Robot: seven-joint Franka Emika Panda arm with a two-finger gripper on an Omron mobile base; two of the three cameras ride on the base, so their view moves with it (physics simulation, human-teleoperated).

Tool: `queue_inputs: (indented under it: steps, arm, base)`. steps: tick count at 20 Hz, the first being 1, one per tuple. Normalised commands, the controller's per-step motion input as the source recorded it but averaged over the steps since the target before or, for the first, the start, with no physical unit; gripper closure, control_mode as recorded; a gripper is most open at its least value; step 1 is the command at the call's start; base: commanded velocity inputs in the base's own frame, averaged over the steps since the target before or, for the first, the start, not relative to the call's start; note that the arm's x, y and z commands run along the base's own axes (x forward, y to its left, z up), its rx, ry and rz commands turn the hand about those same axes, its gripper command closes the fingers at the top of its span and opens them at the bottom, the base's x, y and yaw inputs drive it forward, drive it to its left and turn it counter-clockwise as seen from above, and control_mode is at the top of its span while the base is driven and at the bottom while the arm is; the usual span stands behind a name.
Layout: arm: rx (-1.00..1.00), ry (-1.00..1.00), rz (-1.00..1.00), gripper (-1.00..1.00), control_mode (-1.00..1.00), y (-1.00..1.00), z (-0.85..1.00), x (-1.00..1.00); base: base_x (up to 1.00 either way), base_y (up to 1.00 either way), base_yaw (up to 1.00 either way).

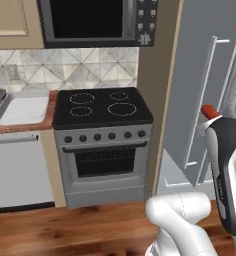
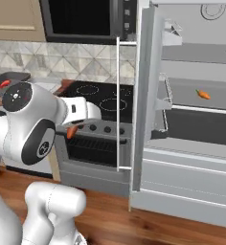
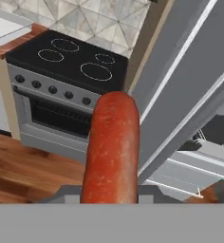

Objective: Place one carrot and one fish in each tupperware on the nearby counter, to pack two identical lunches.

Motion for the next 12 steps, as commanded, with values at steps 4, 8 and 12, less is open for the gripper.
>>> queue_inputs:
  steps: [4,8,12]
  arm:
    - [0.0,0.0,0.0,1.0,1.0,0.0,0.0,0.0]
    - [0.0,0.0,0.0,1.0,1.0,0.0,0.0,0.0]
    - [0.0,0.0,0.0,1.0,1.0,0.0,0.0,0.0]
  base:
    - [-0.14,1.0,0.0]
    - [-0.02,1.0,-0.01]
    - [0.28,1.0,0.04]
